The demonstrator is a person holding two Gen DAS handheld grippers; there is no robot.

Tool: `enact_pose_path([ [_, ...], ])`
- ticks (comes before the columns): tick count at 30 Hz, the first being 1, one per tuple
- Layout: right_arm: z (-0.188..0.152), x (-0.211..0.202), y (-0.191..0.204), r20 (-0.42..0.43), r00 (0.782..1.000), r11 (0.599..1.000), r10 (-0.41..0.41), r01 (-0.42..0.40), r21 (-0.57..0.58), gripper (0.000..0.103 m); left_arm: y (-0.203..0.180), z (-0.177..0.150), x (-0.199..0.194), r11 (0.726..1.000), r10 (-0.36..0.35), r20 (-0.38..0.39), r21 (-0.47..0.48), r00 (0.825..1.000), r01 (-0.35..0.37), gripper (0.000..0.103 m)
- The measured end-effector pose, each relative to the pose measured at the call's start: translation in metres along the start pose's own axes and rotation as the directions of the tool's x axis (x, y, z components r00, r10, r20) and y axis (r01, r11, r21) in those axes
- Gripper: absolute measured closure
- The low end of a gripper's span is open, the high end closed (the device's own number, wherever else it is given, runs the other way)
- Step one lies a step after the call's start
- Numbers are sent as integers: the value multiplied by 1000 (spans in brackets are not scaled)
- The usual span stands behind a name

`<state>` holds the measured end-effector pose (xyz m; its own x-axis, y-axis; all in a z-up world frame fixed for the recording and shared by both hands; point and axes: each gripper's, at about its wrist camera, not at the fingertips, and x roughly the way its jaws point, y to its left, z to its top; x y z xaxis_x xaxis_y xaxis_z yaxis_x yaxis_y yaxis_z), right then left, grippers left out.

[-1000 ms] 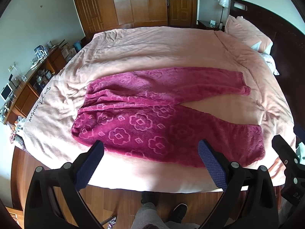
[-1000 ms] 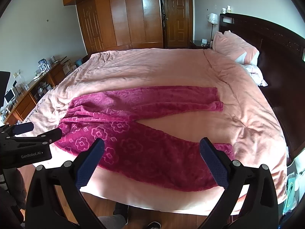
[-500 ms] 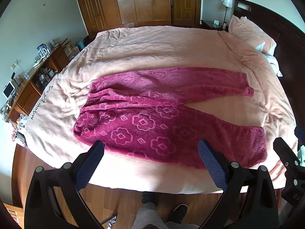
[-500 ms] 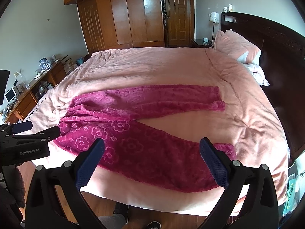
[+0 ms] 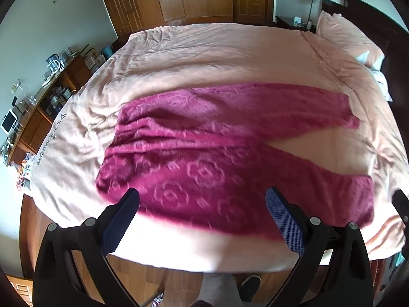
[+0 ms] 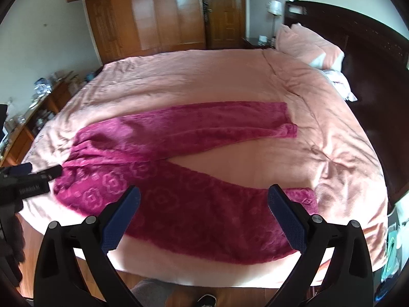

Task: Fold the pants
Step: 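Lower the left tool onto the pants waistband and close its fingers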

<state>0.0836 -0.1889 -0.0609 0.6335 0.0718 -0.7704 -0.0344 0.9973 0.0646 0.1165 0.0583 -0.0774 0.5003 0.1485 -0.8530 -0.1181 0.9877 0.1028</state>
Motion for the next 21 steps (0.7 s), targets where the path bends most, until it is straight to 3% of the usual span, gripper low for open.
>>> enact_pose_path([
  [8, 54, 79, 1, -81, 994, 996, -73, 77, 49, 2, 76, 85, 106, 994, 52, -58, -97, 997, -57, 5],
  [11, 71, 113, 11, -122, 989, 996, -79, 84, 42, 2, 121, 114, 152, 983, 86, -84, -155, 993, -98, 5],
  [16, 90, 161, 36, -182, 981, 998, -69, 70, -1, 2, 192, 140, 222, 953, 61, -133, -286, 989, -98, 5],
  [21, 97, 202, 57, -246, 966, 997, -78, 71, -40, 2, 250, 159, 296, 931, 134, -193, -311, 972, -190, 5],
])
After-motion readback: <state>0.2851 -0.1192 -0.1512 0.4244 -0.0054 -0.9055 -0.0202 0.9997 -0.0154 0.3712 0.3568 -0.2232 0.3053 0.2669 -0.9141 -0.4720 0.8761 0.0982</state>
